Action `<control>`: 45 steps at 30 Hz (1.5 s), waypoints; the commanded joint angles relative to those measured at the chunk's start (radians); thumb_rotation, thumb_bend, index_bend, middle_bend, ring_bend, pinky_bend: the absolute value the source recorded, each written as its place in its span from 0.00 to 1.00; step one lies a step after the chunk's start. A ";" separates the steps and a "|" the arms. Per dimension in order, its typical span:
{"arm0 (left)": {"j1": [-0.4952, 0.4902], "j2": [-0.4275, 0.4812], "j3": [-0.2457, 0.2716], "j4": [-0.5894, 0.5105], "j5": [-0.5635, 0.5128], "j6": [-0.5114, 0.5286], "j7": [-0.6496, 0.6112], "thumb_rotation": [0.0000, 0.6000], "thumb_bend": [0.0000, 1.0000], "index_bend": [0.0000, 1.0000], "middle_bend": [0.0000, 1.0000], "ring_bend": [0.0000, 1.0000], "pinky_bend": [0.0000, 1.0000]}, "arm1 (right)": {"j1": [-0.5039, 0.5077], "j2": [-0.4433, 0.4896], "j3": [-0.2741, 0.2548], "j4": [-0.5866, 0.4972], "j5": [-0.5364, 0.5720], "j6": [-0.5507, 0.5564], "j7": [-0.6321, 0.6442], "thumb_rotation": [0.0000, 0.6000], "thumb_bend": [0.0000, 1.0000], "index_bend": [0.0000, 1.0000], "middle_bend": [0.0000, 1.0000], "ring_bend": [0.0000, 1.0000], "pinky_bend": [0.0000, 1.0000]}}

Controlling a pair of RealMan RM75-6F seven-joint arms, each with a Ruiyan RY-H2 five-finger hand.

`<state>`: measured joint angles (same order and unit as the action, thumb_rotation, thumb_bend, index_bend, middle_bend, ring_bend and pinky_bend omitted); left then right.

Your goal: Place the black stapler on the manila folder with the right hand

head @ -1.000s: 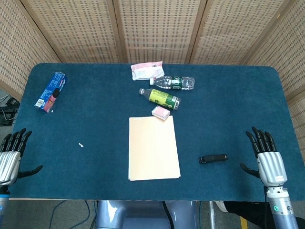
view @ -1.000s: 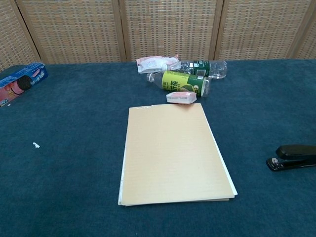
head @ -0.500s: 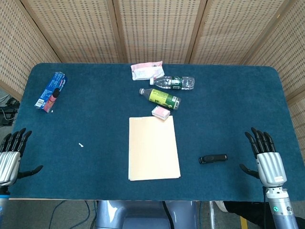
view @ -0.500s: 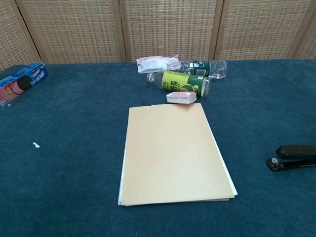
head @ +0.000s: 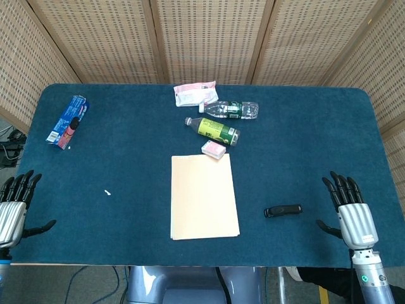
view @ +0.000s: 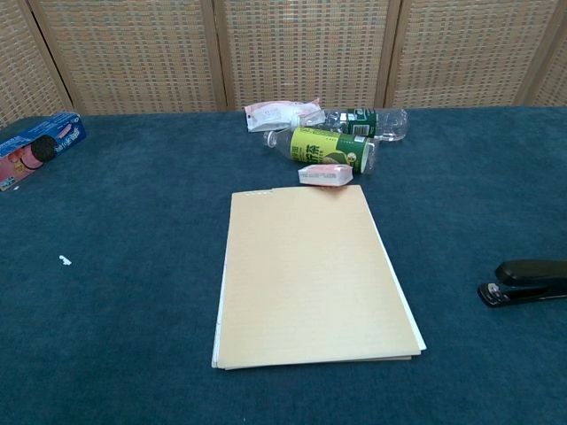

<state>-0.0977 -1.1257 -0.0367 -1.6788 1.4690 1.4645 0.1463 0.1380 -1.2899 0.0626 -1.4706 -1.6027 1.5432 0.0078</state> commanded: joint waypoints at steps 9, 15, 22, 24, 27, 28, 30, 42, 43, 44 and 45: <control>-0.005 0.000 -0.001 0.004 -0.009 -0.014 0.005 1.00 0.00 0.00 0.00 0.00 0.00 | 0.046 0.002 0.007 -0.074 0.040 -0.107 -0.034 1.00 0.17 0.05 0.00 0.00 0.07; -0.005 0.002 0.001 0.002 -0.008 -0.015 0.006 1.00 0.00 0.00 0.00 0.00 0.00 | 0.096 -0.025 0.022 -0.116 0.099 -0.211 -0.086 1.00 0.17 0.08 0.00 0.00 0.14; -0.006 0.005 0.001 0.004 -0.007 -0.017 -0.001 1.00 0.00 0.00 0.00 0.00 0.00 | 0.115 -0.079 0.023 -0.107 0.175 -0.277 -0.145 1.00 0.17 0.19 0.03 0.00 0.20; -0.007 0.005 0.000 0.004 -0.008 -0.017 -0.003 1.00 0.00 0.00 0.00 0.00 0.00 | 0.118 -0.096 0.018 -0.098 0.187 -0.290 -0.154 1.00 0.17 0.21 0.05 0.00 0.21; -0.007 0.004 0.001 0.005 -0.009 -0.018 -0.003 1.00 0.00 0.00 0.00 0.00 0.00 | 0.122 -0.115 0.017 -0.084 0.195 -0.297 -0.160 1.00 0.17 0.24 0.08 0.00 0.24; -0.008 0.004 0.001 0.005 -0.008 -0.019 -0.003 1.00 0.00 0.00 0.00 0.00 0.00 | 0.125 -0.124 0.019 -0.079 0.197 -0.299 -0.160 1.00 0.17 0.26 0.09 0.00 0.25; -0.007 0.005 0.001 0.004 -0.006 -0.016 -0.004 1.00 0.00 0.00 0.00 0.00 0.00 | 0.132 -0.137 0.021 -0.067 0.201 -0.307 -0.158 1.00 0.17 0.28 0.11 0.01 0.26; -0.010 0.009 0.003 0.007 -0.005 -0.024 -0.018 1.00 0.00 0.00 0.00 0.00 0.00 | 0.168 -0.193 0.038 0.026 0.277 -0.387 -0.140 1.00 0.19 0.31 0.13 0.03 0.28; -0.010 0.009 0.003 0.007 -0.005 -0.025 -0.018 1.00 0.00 0.00 0.00 0.00 0.00 | 0.168 -0.196 0.038 0.032 0.278 -0.389 -0.134 1.00 0.19 0.31 0.13 0.03 0.28; -0.011 0.009 0.003 0.006 -0.006 -0.026 -0.018 1.00 0.00 0.00 0.00 0.00 0.00 | 0.170 -0.201 0.037 0.041 0.278 -0.391 -0.129 1.00 0.19 0.31 0.13 0.03 0.28; -0.011 0.009 0.003 0.005 -0.007 -0.026 -0.017 1.00 0.00 0.00 0.00 0.00 0.00 | 0.170 -0.205 0.035 0.048 0.277 -0.392 -0.126 1.00 0.19 0.31 0.13 0.03 0.28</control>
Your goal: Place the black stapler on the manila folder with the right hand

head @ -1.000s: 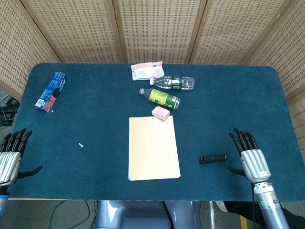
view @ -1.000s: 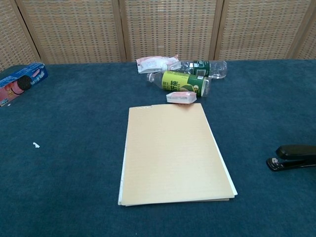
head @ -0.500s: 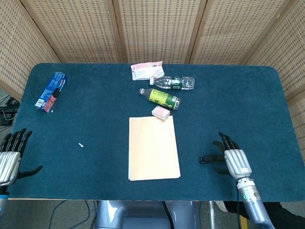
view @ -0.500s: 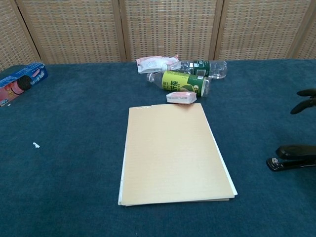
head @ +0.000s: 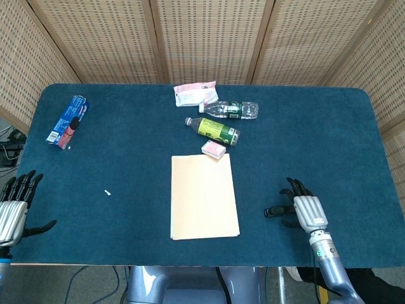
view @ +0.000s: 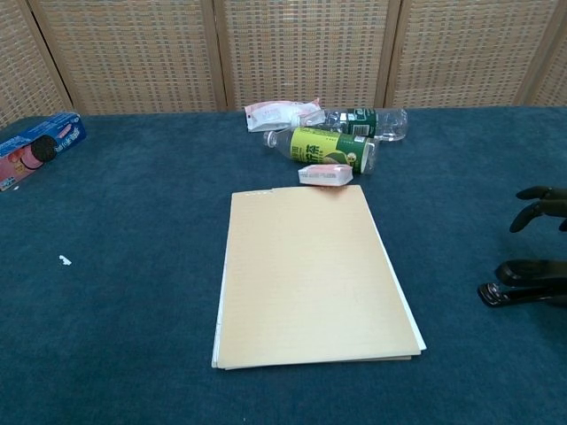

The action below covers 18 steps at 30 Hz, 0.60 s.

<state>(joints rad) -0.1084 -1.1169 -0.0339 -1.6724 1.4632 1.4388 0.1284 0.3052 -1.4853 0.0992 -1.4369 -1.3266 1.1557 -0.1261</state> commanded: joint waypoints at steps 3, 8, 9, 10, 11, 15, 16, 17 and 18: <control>0.001 0.002 0.002 -0.006 0.001 0.002 0.005 1.00 0.00 0.00 0.00 0.00 0.00 | 0.006 -0.022 -0.003 0.027 0.002 -0.010 0.022 1.00 0.20 0.33 0.14 0.04 0.28; 0.004 0.007 0.002 -0.011 0.007 0.010 -0.002 1.00 0.00 0.00 0.00 0.00 0.00 | 0.018 -0.048 -0.004 0.054 0.003 -0.020 0.016 1.00 0.21 0.36 0.17 0.06 0.29; 0.005 0.008 0.003 -0.012 0.007 0.011 -0.003 1.00 0.00 0.00 0.00 0.00 0.00 | 0.019 -0.052 -0.003 0.057 0.005 -0.023 0.017 1.00 0.22 0.37 0.17 0.07 0.29; 0.006 0.010 0.003 -0.014 0.007 0.012 -0.003 1.00 0.00 0.00 0.00 0.00 0.00 | 0.021 -0.056 -0.003 0.061 0.007 -0.027 0.018 1.00 0.23 0.38 0.18 0.07 0.30; 0.007 0.012 0.003 -0.016 0.008 0.013 -0.003 1.00 0.00 0.00 0.00 0.00 0.00 | 0.023 -0.060 -0.002 0.065 0.009 -0.029 0.019 1.00 0.24 0.39 0.19 0.09 0.31; 0.012 0.021 0.003 -0.024 0.017 0.026 -0.015 1.00 0.00 0.00 0.00 0.00 0.00 | 0.031 -0.087 0.000 0.100 0.012 -0.036 0.022 1.00 0.33 0.49 0.30 0.22 0.39; 0.013 0.023 0.003 -0.025 0.020 0.029 -0.021 1.00 0.00 0.00 0.00 0.00 0.00 | 0.034 -0.098 0.002 0.116 0.010 -0.034 0.020 1.00 0.36 0.53 0.37 0.29 0.45; 0.013 0.025 0.003 -0.026 0.021 0.031 -0.026 1.00 0.00 0.00 0.00 0.00 0.00 | 0.035 -0.109 0.004 0.131 0.006 -0.029 0.023 1.00 0.39 0.58 0.44 0.38 0.52; 0.014 0.026 0.003 -0.026 0.022 0.031 -0.029 1.00 0.00 0.00 0.00 0.00 0.00 | 0.036 -0.115 0.005 0.138 0.004 -0.025 0.029 1.00 0.41 0.62 0.49 0.43 0.56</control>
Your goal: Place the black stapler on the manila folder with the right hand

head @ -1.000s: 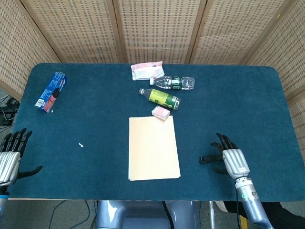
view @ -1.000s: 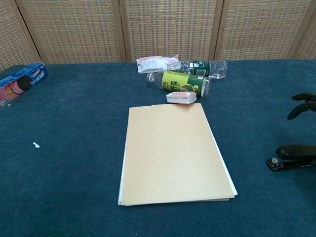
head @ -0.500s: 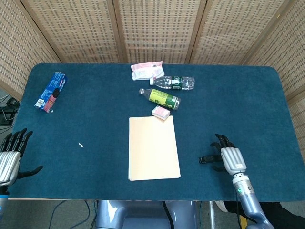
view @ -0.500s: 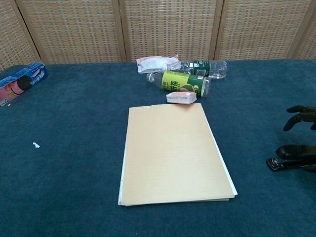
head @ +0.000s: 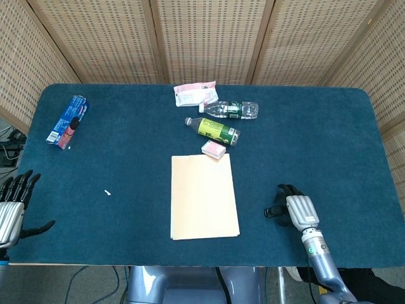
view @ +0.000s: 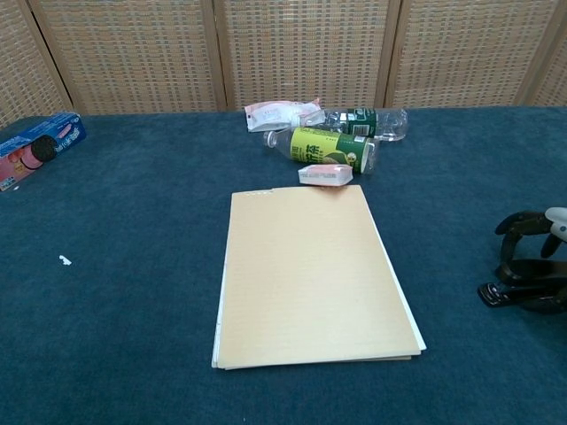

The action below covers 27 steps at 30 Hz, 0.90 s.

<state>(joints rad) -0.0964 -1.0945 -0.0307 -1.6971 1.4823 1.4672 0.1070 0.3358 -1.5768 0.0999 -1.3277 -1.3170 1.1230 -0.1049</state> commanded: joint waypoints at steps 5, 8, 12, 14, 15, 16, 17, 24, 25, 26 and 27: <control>0.002 0.007 0.001 0.000 0.008 0.004 -0.019 1.00 0.00 0.00 0.00 0.00 0.00 | 0.014 -0.047 0.022 0.048 -0.072 0.085 0.064 1.00 0.48 0.77 0.65 0.59 0.72; 0.003 0.008 -0.001 -0.001 0.008 0.008 -0.023 1.00 0.00 0.00 0.00 0.00 0.00 | 0.027 -0.034 0.031 0.021 -0.088 0.091 0.059 1.00 0.48 0.77 0.66 0.62 0.76; 0.004 0.011 -0.001 -0.001 0.009 0.008 -0.026 1.00 0.00 0.00 0.00 0.00 0.00 | 0.058 -0.005 0.056 -0.067 -0.099 0.091 0.001 1.00 0.48 0.77 0.66 0.63 0.77; 0.005 0.012 0.001 -0.003 0.011 0.009 -0.025 1.00 0.00 0.00 0.00 0.00 0.00 | 0.079 0.008 0.069 -0.126 -0.101 0.082 -0.046 1.00 0.48 0.78 0.66 0.63 0.77; 0.005 0.014 0.000 -0.004 0.011 0.010 -0.026 1.00 0.00 0.00 0.00 0.00 0.00 | 0.089 0.011 0.075 -0.152 -0.100 0.075 -0.071 1.00 0.48 0.78 0.66 0.63 0.77; 0.006 0.017 0.001 -0.006 0.009 0.009 -0.026 1.00 0.00 0.00 0.00 0.00 0.00 | 0.103 0.011 0.085 -0.184 -0.094 0.067 -0.107 1.00 0.48 0.78 0.66 0.63 0.77; 0.007 0.021 0.000 -0.008 0.006 0.010 -0.027 1.00 0.00 0.00 0.00 0.00 0.00 | 0.122 0.004 0.095 -0.213 -0.088 0.055 -0.150 1.00 0.48 0.78 0.66 0.63 0.77; 0.011 0.035 -0.001 -0.014 0.000 0.010 -0.045 1.00 0.00 0.00 0.00 0.00 0.00 | 0.198 -0.072 0.141 -0.294 0.001 0.003 -0.310 1.00 0.48 0.78 0.66 0.63 0.77; 0.012 0.038 -0.001 -0.016 -0.002 0.010 -0.049 1.00 0.00 0.00 0.00 0.00 0.00 | 0.210 -0.087 0.147 -0.297 0.015 -0.003 -0.330 1.00 0.48 0.78 0.67 0.63 0.77; 0.013 0.041 -0.002 -0.018 -0.004 0.009 -0.055 1.00 0.00 0.00 0.00 0.00 0.00 | 0.224 -0.105 0.154 -0.300 0.029 -0.011 -0.350 1.00 0.48 0.78 0.67 0.63 0.77; 0.013 0.047 -0.002 -0.019 -0.004 0.008 -0.067 1.00 0.00 0.00 0.00 0.00 0.00 | 0.247 -0.139 0.167 -0.296 0.055 -0.023 -0.379 1.00 0.48 0.78 0.67 0.63 0.77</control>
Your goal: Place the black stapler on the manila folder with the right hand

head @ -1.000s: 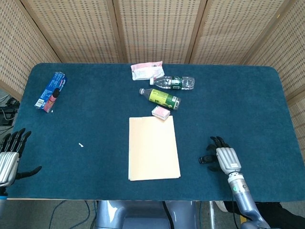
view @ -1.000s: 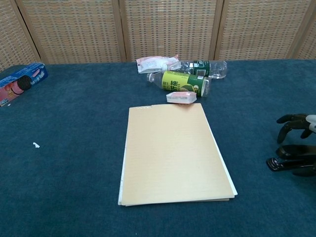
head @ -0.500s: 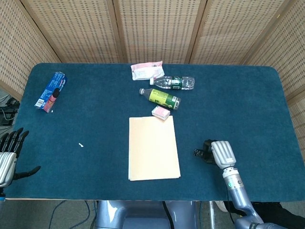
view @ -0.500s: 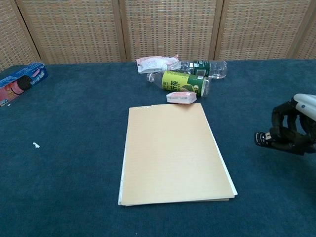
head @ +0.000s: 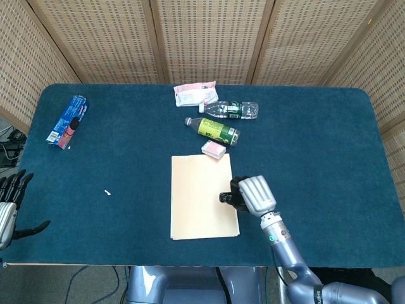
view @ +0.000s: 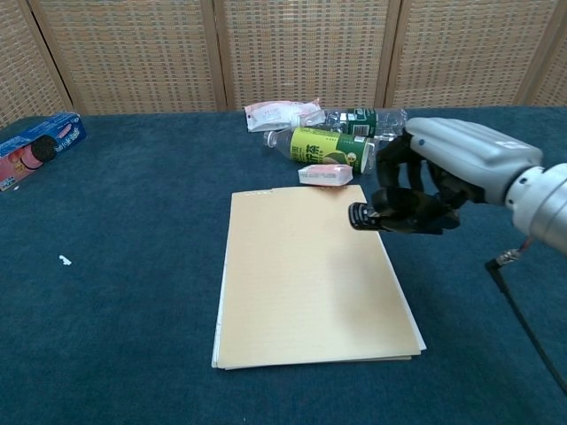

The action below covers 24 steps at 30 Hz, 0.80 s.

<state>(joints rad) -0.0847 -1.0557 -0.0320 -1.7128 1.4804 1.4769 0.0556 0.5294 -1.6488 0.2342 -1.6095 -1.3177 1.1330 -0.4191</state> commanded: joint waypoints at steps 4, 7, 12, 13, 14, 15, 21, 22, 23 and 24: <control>0.001 0.018 0.000 0.000 -0.002 -0.005 -0.043 1.00 0.00 0.00 0.00 0.00 0.00 | 0.100 -0.137 0.051 0.010 0.112 -0.043 -0.132 1.00 0.48 0.78 0.67 0.63 0.77; 0.000 0.024 -0.002 0.001 -0.007 -0.013 -0.065 1.00 0.00 0.00 0.00 0.00 0.00 | 0.135 -0.184 0.056 0.038 0.143 -0.057 -0.167 1.00 0.48 0.78 0.67 0.63 0.77; -0.002 0.030 -0.001 0.006 -0.005 -0.020 -0.089 1.00 0.00 0.00 0.00 0.00 0.00 | 0.177 -0.246 0.065 0.089 0.194 -0.064 -0.213 1.00 0.48 0.78 0.67 0.63 0.77; -0.002 0.031 0.000 0.007 -0.004 -0.021 -0.093 1.00 0.00 0.00 0.00 0.00 0.00 | 0.185 -0.257 0.065 0.102 0.202 -0.064 -0.223 1.00 0.48 0.78 0.67 0.63 0.77; -0.002 0.032 0.000 0.007 -0.004 -0.022 -0.097 1.00 0.00 0.00 0.00 0.00 0.00 | 0.191 -0.265 0.066 0.113 0.208 -0.063 -0.228 1.00 0.48 0.78 0.67 0.63 0.77; -0.002 0.032 0.000 0.008 -0.004 -0.022 -0.100 1.00 0.00 0.00 0.00 0.00 0.00 | 0.194 -0.270 0.066 0.118 0.211 -0.063 -0.231 1.00 0.48 0.78 0.66 0.63 0.77; -0.002 0.034 0.001 0.009 0.002 -0.021 -0.112 1.00 0.00 0.00 0.00 0.00 0.00 | 0.217 -0.268 0.054 0.105 0.326 -0.090 -0.323 1.00 0.33 0.57 0.47 0.43 0.65; -0.002 0.034 0.002 0.009 0.003 -0.021 -0.111 1.00 0.00 0.00 0.00 0.00 0.00 | 0.219 -0.266 0.052 0.093 0.343 -0.087 -0.339 1.00 0.28 0.53 0.43 0.39 0.61; -0.001 0.034 0.002 0.008 0.005 -0.019 -0.110 1.00 0.00 0.00 0.00 0.00 0.00 | 0.223 -0.263 0.050 0.077 0.367 -0.084 -0.361 1.00 0.25 0.48 0.38 0.34 0.56; -0.001 0.033 0.002 0.008 0.006 -0.018 -0.109 1.00 0.00 0.00 0.00 0.00 0.00 | 0.227 -0.260 0.050 0.065 0.380 -0.079 -0.378 1.00 0.23 0.45 0.34 0.30 0.52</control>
<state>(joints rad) -0.0857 -1.0222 -0.0300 -1.7052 1.4862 1.4589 -0.0538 0.7456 -1.9155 0.2888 -1.5179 -0.9706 1.0512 -0.7617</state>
